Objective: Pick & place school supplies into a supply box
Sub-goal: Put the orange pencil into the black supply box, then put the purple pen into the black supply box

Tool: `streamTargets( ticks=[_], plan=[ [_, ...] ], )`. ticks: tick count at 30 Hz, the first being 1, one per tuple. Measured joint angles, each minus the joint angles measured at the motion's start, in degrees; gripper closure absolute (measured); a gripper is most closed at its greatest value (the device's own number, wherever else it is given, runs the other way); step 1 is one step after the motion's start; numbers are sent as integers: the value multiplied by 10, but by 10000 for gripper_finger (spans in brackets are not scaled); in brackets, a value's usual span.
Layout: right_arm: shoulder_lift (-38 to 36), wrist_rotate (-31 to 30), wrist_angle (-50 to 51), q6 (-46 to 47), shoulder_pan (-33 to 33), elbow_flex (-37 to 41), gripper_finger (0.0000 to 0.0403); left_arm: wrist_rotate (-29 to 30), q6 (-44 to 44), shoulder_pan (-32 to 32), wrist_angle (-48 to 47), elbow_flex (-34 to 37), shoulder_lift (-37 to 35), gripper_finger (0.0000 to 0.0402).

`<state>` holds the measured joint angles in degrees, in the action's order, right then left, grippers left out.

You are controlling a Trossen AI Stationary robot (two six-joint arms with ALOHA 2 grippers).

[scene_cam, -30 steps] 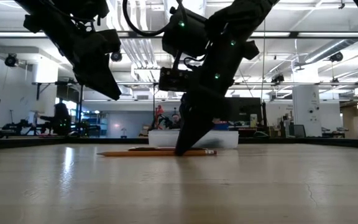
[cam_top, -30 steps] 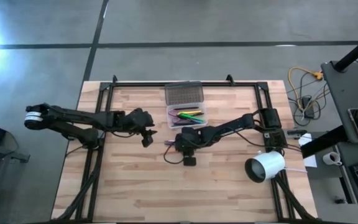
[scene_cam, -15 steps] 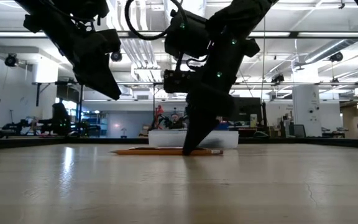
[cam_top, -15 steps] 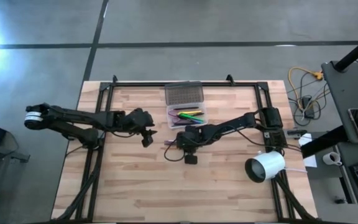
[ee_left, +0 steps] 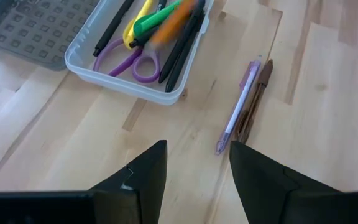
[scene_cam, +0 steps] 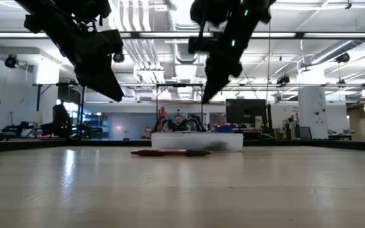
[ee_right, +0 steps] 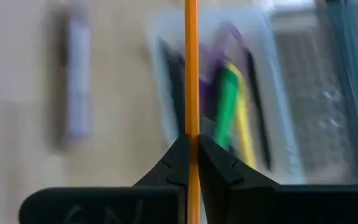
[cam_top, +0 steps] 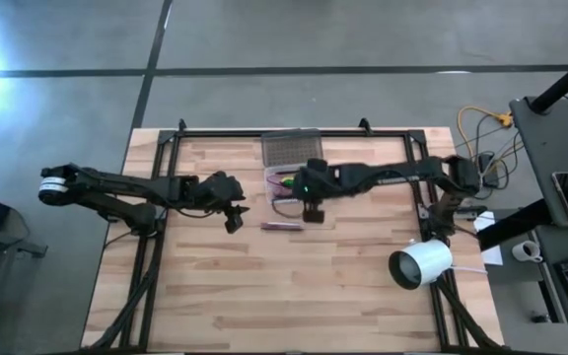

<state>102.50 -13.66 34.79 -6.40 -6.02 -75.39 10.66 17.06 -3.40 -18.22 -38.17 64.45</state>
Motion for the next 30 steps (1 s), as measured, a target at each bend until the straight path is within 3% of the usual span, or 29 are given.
streamTargets(
  ticks=[10, 16, 22, 30],
  plan=[
    [64, 74, -3, -56, -69, 6, 394, 0, 21, 0, 0, 0, 0, 242],
    [79, 68, 5, -68, -62, 5, 377, 0, 21, 0, 0, 0, 0, 242],
    [73, 60, 6, -32, -63, 6, 338, 0, 21, 0, 0, 0, 0, 242],
    [35, 44, 11, -30, -57, 6, 257, -1, 21, 0, 0, 0, 0, 242]
  ],
)
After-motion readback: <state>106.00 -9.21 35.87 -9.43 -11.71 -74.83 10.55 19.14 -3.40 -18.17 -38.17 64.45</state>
